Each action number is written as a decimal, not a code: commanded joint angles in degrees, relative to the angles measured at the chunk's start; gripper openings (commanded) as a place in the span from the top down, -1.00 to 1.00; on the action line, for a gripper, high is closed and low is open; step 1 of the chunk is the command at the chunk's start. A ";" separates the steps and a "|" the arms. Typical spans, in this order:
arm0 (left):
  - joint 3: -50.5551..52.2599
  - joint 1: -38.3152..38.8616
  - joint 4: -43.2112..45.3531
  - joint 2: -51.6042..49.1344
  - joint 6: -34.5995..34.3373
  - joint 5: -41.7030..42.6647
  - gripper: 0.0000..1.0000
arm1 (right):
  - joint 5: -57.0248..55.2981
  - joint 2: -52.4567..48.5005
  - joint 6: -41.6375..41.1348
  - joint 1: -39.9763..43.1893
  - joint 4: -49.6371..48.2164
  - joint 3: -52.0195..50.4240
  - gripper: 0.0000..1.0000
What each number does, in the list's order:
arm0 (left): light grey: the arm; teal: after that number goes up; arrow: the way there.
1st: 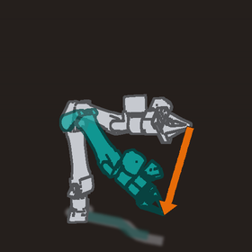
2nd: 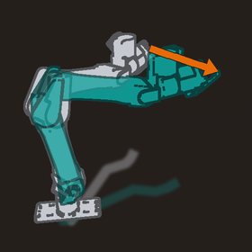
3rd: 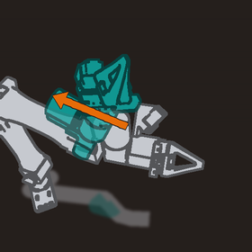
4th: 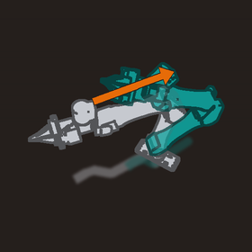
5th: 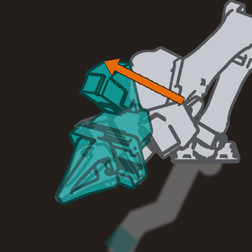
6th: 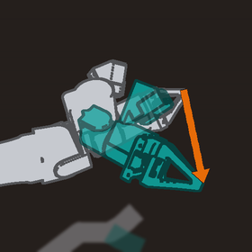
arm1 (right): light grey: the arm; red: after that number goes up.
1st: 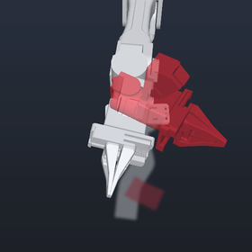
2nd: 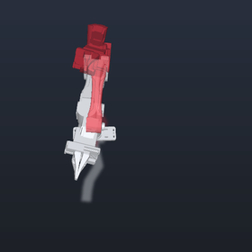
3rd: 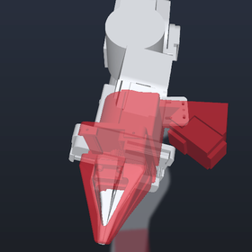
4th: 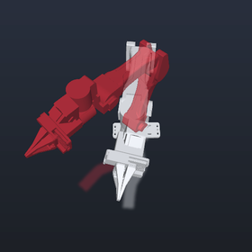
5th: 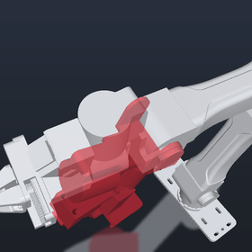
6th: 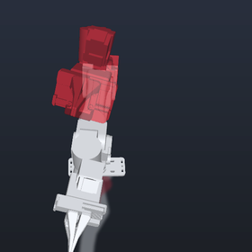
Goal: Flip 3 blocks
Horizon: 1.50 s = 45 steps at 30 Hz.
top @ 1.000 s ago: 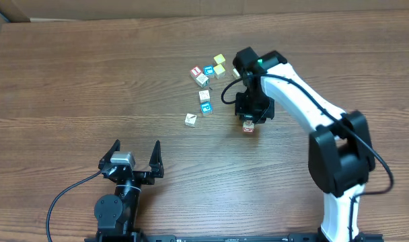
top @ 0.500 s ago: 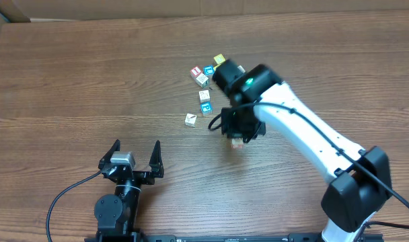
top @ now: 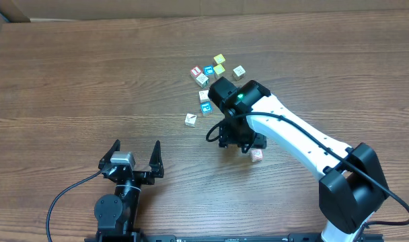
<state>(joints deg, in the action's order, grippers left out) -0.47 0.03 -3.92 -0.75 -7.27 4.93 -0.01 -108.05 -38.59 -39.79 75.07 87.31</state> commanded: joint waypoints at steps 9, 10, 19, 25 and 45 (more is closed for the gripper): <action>0.20 0.33 -0.15 0.48 0.90 0.02 -1.00 | -2.51 -0.07 -0.13 5.33 -1.66 -6.58 -0.46; 0.20 0.33 -0.15 0.48 0.90 0.00 -1.00 | -2.49 -0.09 1.11 6.23 -1.88 -6.64 -0.45; 0.20 0.33 -0.15 0.48 0.90 0.02 -0.99 | 9.22 -0.09 16.41 8.57 -9.01 -13.11 -0.36; 0.20 0.33 -0.15 0.48 0.90 0.02 -1.00 | 8.63 -0.09 16.35 7.61 -16.13 -19.02 -0.13; 0.20 0.33 -0.15 0.48 0.90 0.00 -1.00 | 5.92 -0.07 15.87 7.61 -20.59 -18.99 0.23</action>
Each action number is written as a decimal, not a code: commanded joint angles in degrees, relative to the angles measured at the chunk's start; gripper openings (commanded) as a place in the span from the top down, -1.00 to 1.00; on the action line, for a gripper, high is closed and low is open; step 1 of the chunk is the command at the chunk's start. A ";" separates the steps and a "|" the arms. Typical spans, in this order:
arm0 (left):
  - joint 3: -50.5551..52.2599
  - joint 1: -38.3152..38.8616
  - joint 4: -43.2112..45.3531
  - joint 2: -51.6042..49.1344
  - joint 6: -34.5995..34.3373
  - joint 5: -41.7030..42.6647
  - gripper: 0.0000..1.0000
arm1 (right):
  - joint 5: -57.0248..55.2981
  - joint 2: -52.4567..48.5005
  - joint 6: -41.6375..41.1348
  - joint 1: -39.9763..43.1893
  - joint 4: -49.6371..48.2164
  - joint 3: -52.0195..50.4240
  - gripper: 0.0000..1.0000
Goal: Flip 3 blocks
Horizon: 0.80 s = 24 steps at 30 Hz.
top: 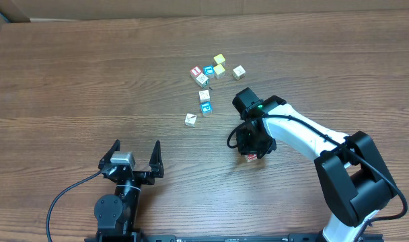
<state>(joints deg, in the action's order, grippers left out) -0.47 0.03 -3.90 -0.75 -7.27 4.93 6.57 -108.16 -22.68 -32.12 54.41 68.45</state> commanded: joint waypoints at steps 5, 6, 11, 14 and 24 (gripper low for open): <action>0.20 0.33 -0.17 0.48 0.90 0.02 -0.99 | 0.20 0.04 -1.22 -0.07 0.11 -0.13 0.23; 0.20 0.33 -0.17 0.48 0.90 0.02 -0.99 | 0.22 0.04 -2.23 -0.07 0.13 -0.13 0.23; 0.20 0.33 -0.17 0.48 0.90 0.02 -1.00 | 0.15 0.04 -4.28 0.00 -0.11 -0.13 0.33; 0.20 0.33 -0.17 0.48 0.90 0.02 -1.00 | 0.15 0.04 -5.11 0.00 -1.07 -0.13 0.34; 0.20 0.33 -0.17 0.48 0.90 0.02 -1.00 | 0.17 0.04 -7.61 -0.02 -4.09 -0.13 0.34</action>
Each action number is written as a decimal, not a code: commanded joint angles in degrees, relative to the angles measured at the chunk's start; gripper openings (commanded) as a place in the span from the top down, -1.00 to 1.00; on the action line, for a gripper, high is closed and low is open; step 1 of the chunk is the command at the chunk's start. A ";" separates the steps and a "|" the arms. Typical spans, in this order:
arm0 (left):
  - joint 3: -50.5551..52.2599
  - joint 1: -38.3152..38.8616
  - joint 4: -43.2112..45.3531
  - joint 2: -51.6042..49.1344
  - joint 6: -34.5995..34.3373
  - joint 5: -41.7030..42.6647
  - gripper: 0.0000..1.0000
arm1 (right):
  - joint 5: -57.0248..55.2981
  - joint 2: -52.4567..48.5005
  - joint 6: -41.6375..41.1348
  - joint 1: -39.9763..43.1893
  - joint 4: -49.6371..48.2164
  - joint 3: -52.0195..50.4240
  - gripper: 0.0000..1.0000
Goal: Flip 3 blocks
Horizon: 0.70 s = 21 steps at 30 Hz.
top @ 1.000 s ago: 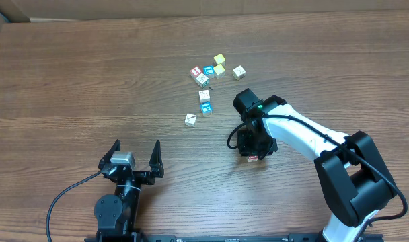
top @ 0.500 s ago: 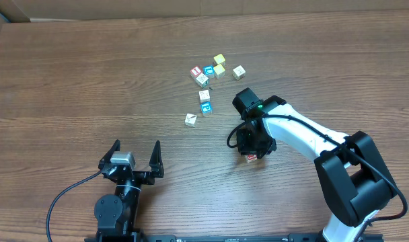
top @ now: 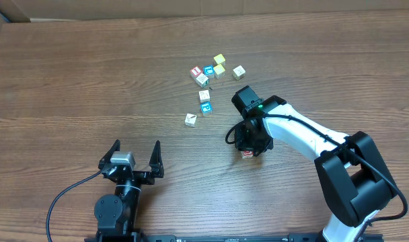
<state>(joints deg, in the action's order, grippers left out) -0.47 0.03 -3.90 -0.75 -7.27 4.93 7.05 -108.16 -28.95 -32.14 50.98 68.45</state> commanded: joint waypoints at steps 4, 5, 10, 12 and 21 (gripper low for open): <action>0.20 0.33 -0.17 0.48 0.90 0.00 -1.00 | -0.24 0.04 -1.33 0.00 -0.57 -0.13 0.04; 0.20 0.33 -0.17 0.48 0.90 0.02 -1.00 | -0.07 0.04 -1.31 0.00 -0.57 -0.13 -0.29; 0.20 0.33 -0.17 0.48 0.90 0.00 -0.99 | -0.09 0.04 1.25 1.86 4.55 5.86 -0.47; 0.20 0.33 -0.17 0.48 0.90 0.02 -1.00 | -0.07 0.04 3.28 2.95 9.20 12.07 -0.47; 0.20 0.33 -0.17 0.48 0.90 0.02 -1.00 | 0.52 0.02 0.57 2.97 8.41 27.58 -0.36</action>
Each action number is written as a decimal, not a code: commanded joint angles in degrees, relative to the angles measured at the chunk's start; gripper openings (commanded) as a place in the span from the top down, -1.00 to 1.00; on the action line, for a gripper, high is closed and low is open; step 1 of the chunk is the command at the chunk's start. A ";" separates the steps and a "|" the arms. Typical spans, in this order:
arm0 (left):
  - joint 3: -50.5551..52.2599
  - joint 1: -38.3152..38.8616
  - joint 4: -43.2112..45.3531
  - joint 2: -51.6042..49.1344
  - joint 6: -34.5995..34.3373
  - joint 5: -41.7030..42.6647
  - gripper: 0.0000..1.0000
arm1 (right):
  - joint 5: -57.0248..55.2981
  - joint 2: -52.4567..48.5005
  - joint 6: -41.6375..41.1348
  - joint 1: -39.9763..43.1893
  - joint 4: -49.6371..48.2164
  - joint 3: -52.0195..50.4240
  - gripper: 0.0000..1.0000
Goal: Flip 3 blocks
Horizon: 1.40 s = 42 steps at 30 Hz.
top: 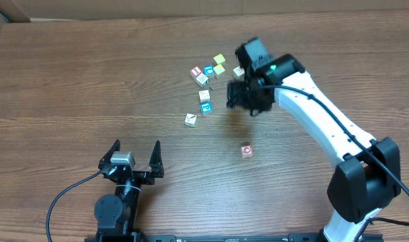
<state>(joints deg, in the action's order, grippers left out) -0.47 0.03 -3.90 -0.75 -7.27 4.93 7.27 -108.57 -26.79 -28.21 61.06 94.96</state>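
Observation:
A red-faced block (pixel 246 150) lies alone on the wooden table (pixel 70 81), right of centre. Up and to its left sits a loose cluster of small blocks: a red one (pixel 196 70), a blue one (pixel 208 70), two yellow ones (pixel 220 59), a beige one (pixel 239 70), a white one (pixel 204 95), another blue one (pixel 205 107) and a white one (pixel 190 119). My right gripper (pixel 233 95) hangs just right of the cluster, fingers apart and holding nothing. My left gripper (pixel 134 156) rests open at the near edge.
A cardboard wall (pixel 16 10) runs along the far edge of the table. The white right arm (pixel 325 114) stretches from the near right corner across to the cluster.
My right gripper was down over the red-faced block right of centre. It has let go and now stands farther back beside the cluster. The block stays on the table. The left arm has not moved.
My right gripper was low near the table's centre, with a red and white block just to its right. At the two later moments it stood over that block. Now the block lies free, red face up, and the gripper is back by the cluster.

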 commanded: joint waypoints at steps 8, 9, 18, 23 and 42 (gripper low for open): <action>0.20 0.33 -0.17 0.48 0.90 0.00 -1.00 | -6.23 -7.17 -4.09 -6.67 -12.72 -0.17 -0.34; 0.20 0.33 -0.17 0.48 0.90 0.02 -1.00 | -7.48 -8.76 -3.76 -7.54 -13.66 -0.17 -0.34; 0.20 0.33 -0.17 0.48 0.90 0.00 -1.00 | -8.79 -14.99 -1.62 -10.08 -18.58 -0.17 -0.27; 0.20 0.33 -0.17 0.48 0.90 0.02 -0.99 | -11.76 -15.76 -1.44 -10.08 -18.78 -0.22 -0.18; 0.20 0.33 -0.17 0.48 0.90 0.02 -0.99 | -11.50 -15.76 -1.49 -10.10 -26.77 -4.94 -0.10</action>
<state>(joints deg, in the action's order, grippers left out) -0.47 0.03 -3.90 -0.75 -7.27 4.93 -3.42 -124.18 -28.47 -38.50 35.46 91.70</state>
